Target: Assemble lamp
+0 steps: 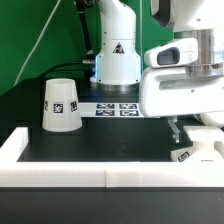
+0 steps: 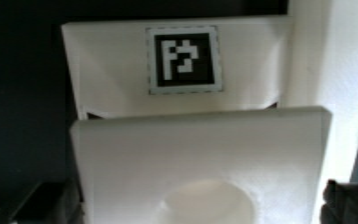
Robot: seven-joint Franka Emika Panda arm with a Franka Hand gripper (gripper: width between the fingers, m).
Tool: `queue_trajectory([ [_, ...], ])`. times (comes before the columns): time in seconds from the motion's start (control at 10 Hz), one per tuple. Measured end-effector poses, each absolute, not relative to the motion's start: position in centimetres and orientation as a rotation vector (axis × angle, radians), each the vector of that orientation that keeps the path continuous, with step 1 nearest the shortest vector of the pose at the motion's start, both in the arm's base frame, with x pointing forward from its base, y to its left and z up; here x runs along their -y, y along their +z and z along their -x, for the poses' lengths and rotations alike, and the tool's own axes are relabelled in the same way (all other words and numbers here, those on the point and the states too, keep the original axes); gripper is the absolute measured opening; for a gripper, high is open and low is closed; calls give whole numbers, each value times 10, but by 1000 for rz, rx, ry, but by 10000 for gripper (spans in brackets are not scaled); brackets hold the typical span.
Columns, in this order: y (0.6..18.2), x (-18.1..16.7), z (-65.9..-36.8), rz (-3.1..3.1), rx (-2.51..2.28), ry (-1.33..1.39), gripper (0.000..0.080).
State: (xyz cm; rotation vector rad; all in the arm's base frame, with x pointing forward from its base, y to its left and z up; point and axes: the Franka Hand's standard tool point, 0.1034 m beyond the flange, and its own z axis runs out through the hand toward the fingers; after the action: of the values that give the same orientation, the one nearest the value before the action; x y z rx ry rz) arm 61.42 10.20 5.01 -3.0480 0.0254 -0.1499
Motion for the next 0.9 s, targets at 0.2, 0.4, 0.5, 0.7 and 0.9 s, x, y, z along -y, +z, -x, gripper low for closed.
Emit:
queue_trajectory([
  [0.2,51,-101,-613,3048,-20,-152,698],
  [0.4,68,-95,-591,3055,-7,-155,698],
  [0.5,81,-93,-579,3057,-8,-158,698],
  [0.7,99,-100,-548,3057,13,-161,698],
  [0.9,108,-123,-512,3051,72,-198,698],
])
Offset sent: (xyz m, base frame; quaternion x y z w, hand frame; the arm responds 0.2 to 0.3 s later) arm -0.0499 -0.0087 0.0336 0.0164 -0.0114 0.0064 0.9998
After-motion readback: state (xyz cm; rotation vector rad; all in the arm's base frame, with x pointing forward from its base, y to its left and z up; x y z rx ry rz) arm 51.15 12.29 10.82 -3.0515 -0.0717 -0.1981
